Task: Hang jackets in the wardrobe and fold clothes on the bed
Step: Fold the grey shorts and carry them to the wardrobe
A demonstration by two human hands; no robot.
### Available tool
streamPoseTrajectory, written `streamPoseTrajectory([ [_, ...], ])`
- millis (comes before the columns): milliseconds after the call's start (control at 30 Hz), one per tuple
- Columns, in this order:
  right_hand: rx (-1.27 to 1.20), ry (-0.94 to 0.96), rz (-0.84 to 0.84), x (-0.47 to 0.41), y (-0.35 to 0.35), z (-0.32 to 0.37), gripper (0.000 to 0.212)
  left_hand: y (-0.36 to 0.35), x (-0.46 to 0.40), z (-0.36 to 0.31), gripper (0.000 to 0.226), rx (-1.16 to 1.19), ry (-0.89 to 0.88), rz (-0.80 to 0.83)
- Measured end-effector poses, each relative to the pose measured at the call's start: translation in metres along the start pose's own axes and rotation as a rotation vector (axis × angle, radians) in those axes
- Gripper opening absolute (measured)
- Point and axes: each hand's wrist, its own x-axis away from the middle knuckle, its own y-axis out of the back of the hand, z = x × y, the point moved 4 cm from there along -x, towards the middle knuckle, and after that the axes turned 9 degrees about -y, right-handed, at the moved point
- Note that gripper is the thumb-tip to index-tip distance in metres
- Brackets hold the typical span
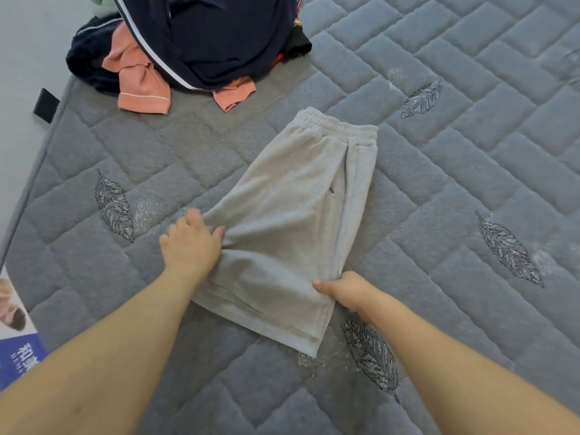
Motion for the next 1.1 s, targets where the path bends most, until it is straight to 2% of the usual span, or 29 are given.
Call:
streamPoseTrajectory([
  [33, -0.021, 0.010, 0.025, 0.005, 0.001, -0.002, 0.038, 0.004, 0.006, -0.004, 0.050, -0.108, -0.126, -0.073],
  [100, -0.075, 0.060, 0.061, 0.015, -0.001, -0.008, 0.022, 0.005, 0.025, -0.012, 0.045, -0.139, -0.450, -0.155],
  [167, -0.171, 0.132, 0.068, 0.022, -0.005, -0.014, 0.020, -0.010, 0.051, -0.017, 0.058, -0.094, -0.722, 0.010],
  [233, -0.252, 0.175, 0.072, 0.027, -0.009, -0.020, 0.022, -0.033, 0.077, -0.018, 0.075, -0.208, -0.828, 0.264],
  [300, -0.341, 0.147, 0.115, 0.029, -0.017, -0.027, 0.026, -0.047, 0.091, -0.016, 0.080, -0.280, -0.789, 0.339],
  [433, -0.374, -0.002, 0.160, 0.029, -0.036, -0.040, 0.035, -0.044, 0.090, -0.024, 0.072, -0.335, -0.725, 0.223],
  [567, -0.264, -0.080, 0.019, 0.026, -0.041, -0.042, 0.028, -0.036, 0.079, -0.024, 0.059, -0.390, -0.759, 0.136],
  [633, -0.115, -0.073, -0.106, 0.023, -0.043, -0.040, 0.019, -0.033, 0.074, -0.016, 0.054, -0.410, -0.745, 0.128],
  [733, 0.195, -0.026, -0.272, 0.021, -0.049, -0.039, 0.017, -0.034, 0.067, -0.004, 0.063, -0.301, -0.718, 0.233],
  [833, 0.420, -0.029, -0.296, 0.024, -0.057, -0.040, 0.019, -0.031, 0.064, 0.005, 0.064, -0.165, -0.699, 0.349],
  [933, 0.511, -0.091, -0.307, 0.030, -0.058, -0.043, 0.028, -0.023, 0.065, 0.007, 0.053, -0.325, -0.787, 0.267],
  [1000, 0.510, -0.031, -0.457, 0.039, -0.053, -0.044, 0.035, -0.019, 0.070, -0.001, 0.044, -0.386, -0.810, 0.212],
  [1100, 0.748, 0.306, -0.766, 0.060, -0.062, -0.036, 0.039, -0.015, 0.076, -0.013, 0.034, -0.314, -0.890, 0.119],
])
